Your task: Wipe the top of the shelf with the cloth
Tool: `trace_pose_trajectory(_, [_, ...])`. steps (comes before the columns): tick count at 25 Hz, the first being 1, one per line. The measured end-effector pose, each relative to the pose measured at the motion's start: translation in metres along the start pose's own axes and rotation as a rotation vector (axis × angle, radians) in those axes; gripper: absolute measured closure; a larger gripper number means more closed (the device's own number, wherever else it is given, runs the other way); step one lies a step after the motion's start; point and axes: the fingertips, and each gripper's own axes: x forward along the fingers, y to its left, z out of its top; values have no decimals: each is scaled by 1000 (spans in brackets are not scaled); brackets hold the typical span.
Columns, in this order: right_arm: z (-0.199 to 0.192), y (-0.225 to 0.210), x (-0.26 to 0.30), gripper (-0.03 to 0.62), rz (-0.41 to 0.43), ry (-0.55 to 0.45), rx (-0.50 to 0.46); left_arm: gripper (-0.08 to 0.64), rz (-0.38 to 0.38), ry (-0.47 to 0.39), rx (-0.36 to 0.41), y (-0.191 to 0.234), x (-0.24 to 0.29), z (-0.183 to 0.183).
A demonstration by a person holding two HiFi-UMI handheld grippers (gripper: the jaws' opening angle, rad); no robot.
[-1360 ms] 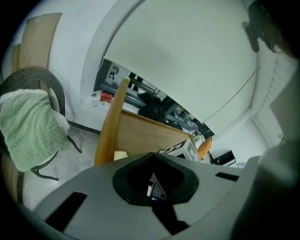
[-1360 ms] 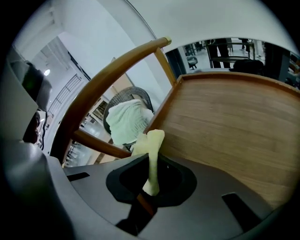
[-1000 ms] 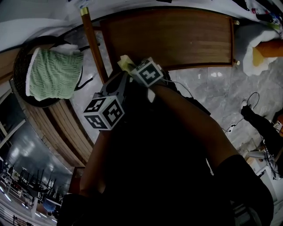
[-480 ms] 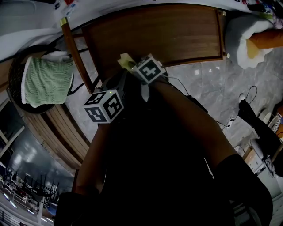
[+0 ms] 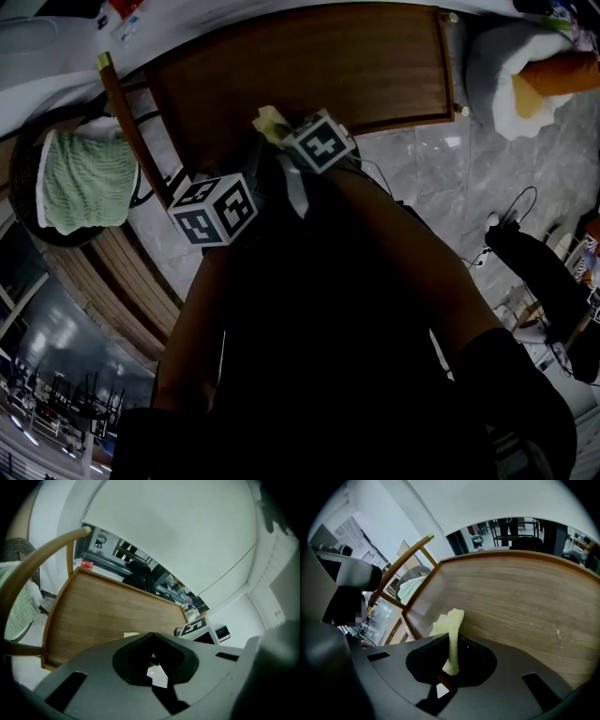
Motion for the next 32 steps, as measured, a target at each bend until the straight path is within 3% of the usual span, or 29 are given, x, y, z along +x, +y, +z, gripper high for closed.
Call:
trace_pose_trajectory(13, [-34, -66, -53, 548, -89, -31, -3, 549, -26, 46, 30, -52, 43, -30])
trace_pose_trajectory(32, [-103, -185, -144, 548, -261, -85, 141, 548, -103, 113, 110, -126, 105, -59])
